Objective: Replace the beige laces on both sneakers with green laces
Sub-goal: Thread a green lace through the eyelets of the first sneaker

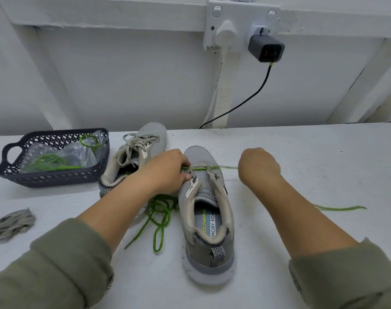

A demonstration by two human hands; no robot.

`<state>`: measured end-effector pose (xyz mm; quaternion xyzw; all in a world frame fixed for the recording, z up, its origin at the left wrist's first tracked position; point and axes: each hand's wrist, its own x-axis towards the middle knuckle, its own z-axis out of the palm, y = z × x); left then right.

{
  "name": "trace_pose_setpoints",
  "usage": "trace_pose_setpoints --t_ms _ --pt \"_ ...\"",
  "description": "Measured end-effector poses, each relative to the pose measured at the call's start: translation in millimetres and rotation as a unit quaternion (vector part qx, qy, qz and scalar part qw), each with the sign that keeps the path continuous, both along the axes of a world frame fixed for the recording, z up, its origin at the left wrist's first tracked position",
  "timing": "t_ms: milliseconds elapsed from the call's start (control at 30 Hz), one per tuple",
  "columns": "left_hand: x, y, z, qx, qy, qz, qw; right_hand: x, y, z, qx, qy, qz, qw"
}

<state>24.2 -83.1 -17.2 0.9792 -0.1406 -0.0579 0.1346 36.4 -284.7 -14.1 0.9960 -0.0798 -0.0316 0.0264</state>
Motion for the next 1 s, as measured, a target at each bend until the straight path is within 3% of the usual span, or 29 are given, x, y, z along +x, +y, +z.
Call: trace_pose_setpoints --t_ms 100,167,233,333,367,433,533,633,700,833,1000 --pt "0.0 -0.2 -0.8 0.001 -0.002 0.001 1.000 1.1 12.7 -4.2 0.043 -0.049 0.169 0.983" --pt "0.3 -0.4 -1.1 0.001 -0.004 0.002 1.000 1.0 19.0 -9.3 0.088 -0.035 0.255 0.962" --pt "0.1 -1.4 -1.8 -0.002 -0.004 0.002 1.000 1.1 15.2 -8.8 0.071 -0.037 0.215 0.973" --pt "-0.8 -0.3 -3.0 -0.005 -0.009 0.003 1.000 2.4 1.2 0.8 0.021 -0.005 0.014 1.000" --pt "-1.1 -0.2 -3.1 -0.004 -0.011 0.004 1.000 1.6 -0.1 3.9 0.007 -0.005 -0.012 1.000" --pt "-1.3 -0.3 -3.3 -0.003 -0.014 0.004 1.000 2.3 6.4 1.3 -0.003 -0.043 0.067 0.997" --pt "-2.6 -0.4 -2.6 -0.007 -0.015 0.007 1.000 4.8 18.9 -13.6 0.070 -0.060 0.246 0.965" --pt "-3.5 -0.9 -3.3 -0.019 -0.017 0.018 1.000 7.4 16.5 -17.3 0.122 -0.052 0.225 0.965" --pt "-5.1 -2.5 -4.6 -0.050 -0.022 0.044 0.998 5.5 16.9 -15.4 0.204 -0.065 0.173 0.961" --pt "-10.6 -2.6 -6.3 -0.103 -0.033 0.112 0.988 3.7 26.0 -13.2 0.419 -0.029 0.094 0.903" --pt "-11.8 -3.9 -5.2 -0.091 -0.020 0.117 0.989 2.7 32.9 2.8 0.669 0.000 0.058 0.741"
